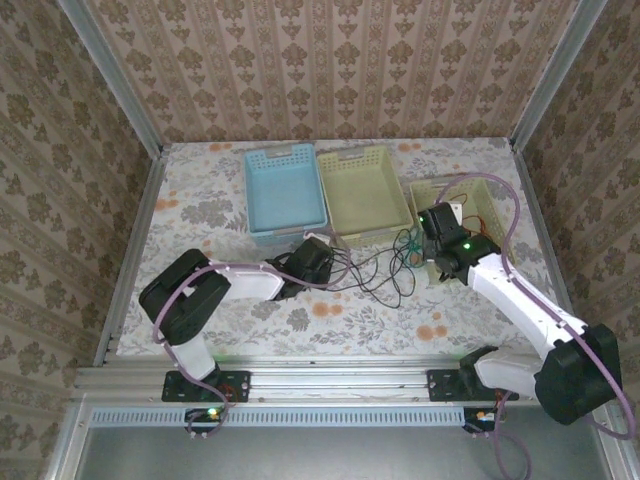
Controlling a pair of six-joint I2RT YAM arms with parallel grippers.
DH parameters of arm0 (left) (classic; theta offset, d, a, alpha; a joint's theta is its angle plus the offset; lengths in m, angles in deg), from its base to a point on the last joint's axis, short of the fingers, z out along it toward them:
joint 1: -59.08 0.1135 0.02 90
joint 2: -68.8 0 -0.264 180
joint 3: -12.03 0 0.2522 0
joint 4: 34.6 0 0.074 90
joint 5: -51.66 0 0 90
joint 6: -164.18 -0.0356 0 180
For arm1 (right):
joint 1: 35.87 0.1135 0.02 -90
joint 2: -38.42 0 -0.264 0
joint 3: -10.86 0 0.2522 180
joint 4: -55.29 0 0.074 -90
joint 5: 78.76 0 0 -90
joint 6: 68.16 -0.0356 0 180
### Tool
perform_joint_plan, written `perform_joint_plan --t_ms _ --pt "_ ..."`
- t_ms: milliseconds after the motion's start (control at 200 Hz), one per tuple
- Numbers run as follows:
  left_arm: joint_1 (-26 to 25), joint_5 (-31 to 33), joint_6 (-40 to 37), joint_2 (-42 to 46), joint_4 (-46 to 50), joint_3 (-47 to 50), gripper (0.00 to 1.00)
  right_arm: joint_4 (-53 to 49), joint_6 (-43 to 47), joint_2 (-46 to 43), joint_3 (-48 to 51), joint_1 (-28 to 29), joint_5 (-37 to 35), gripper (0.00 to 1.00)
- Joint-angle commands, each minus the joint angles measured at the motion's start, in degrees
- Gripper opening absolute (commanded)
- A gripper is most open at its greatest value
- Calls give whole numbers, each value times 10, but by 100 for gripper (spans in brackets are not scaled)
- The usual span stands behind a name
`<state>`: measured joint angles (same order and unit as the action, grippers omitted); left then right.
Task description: Untangle the cables
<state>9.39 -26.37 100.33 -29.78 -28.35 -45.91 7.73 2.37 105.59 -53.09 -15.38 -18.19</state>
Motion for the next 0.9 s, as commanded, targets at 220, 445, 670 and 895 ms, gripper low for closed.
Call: perform_joint_plan --t_ms 220,445,670,895 --pt "44 87 55 19 94 66 0 -32 5 -40 -32 -38 -74 0" --pt "49 85 48 37 80 81 0 4 18 -56 -26 -41 -6 0" --pt "39 82 14 58 67 71 0 22 6 -17 -75 -32 88 0" --pt "26 84 -1 53 75 51 0 -38 -44 8 -64 -32 86 21"
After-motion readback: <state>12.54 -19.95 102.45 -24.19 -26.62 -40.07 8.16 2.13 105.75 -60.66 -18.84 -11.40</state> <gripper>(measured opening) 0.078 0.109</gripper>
